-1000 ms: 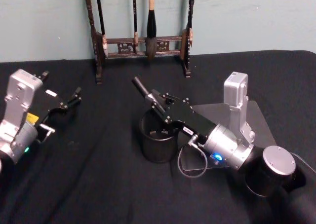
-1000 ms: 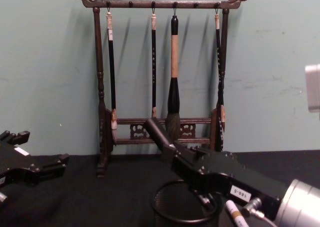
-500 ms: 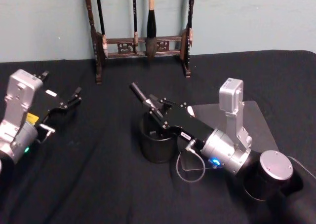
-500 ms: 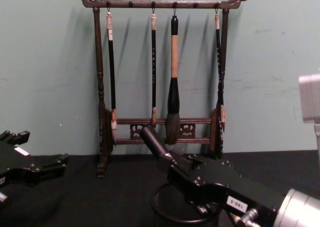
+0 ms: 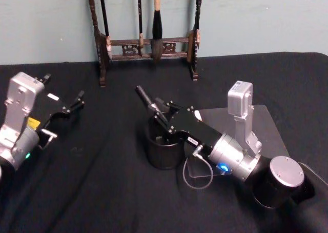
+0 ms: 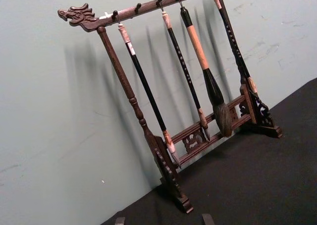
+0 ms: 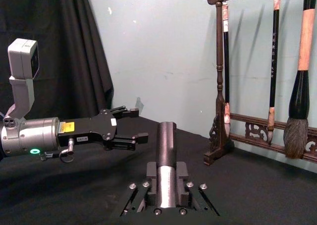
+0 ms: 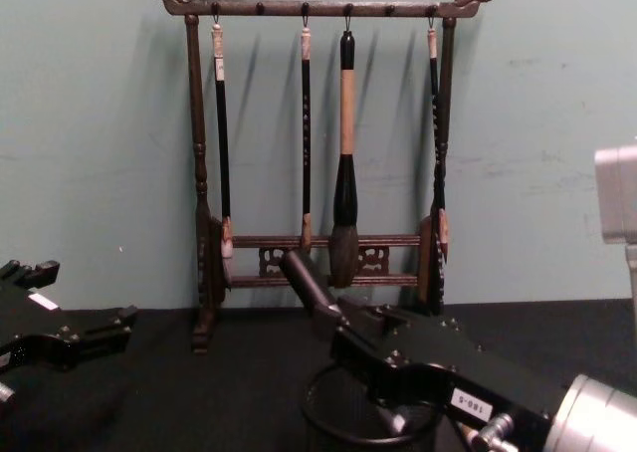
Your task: Pick up the water-based marker from the table and place it into the pen holder.
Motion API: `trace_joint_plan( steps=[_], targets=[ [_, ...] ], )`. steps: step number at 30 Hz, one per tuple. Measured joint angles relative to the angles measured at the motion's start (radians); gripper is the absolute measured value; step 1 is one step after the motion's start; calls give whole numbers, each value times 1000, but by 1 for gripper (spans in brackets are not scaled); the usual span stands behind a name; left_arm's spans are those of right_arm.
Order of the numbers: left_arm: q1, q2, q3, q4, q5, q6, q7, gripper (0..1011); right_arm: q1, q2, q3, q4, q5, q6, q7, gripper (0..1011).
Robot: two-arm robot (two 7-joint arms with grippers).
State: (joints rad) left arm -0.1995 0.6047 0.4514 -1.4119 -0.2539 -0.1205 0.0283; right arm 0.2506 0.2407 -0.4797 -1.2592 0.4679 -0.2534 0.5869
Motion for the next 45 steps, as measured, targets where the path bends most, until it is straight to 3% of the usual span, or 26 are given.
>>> trace_joint_plan(
  steps=[6,10,19,26,38,45],
  targets=[
    [0,0,0,0,0,0,0,1001,0,0,0,0,1,0,0,404],
    [0,0,0,0,0,0,0,1001,0,0,1,0,1,1,1,574],
    [0,0,0,0,0,0,0,1001,0,0,1,0,2,1,1,844],
    [0,0,0,0,0,0,0,1001,0,0,1,0,2,1,1,1000],
    [0,0,0,0,0,0,0,1001,-14,50,35,-113,-26,95,-81,1002],
    [0,0,0,0,0,0,0,1001,-37,97,94,-210,-63,199,-196,1003]
  ],
)
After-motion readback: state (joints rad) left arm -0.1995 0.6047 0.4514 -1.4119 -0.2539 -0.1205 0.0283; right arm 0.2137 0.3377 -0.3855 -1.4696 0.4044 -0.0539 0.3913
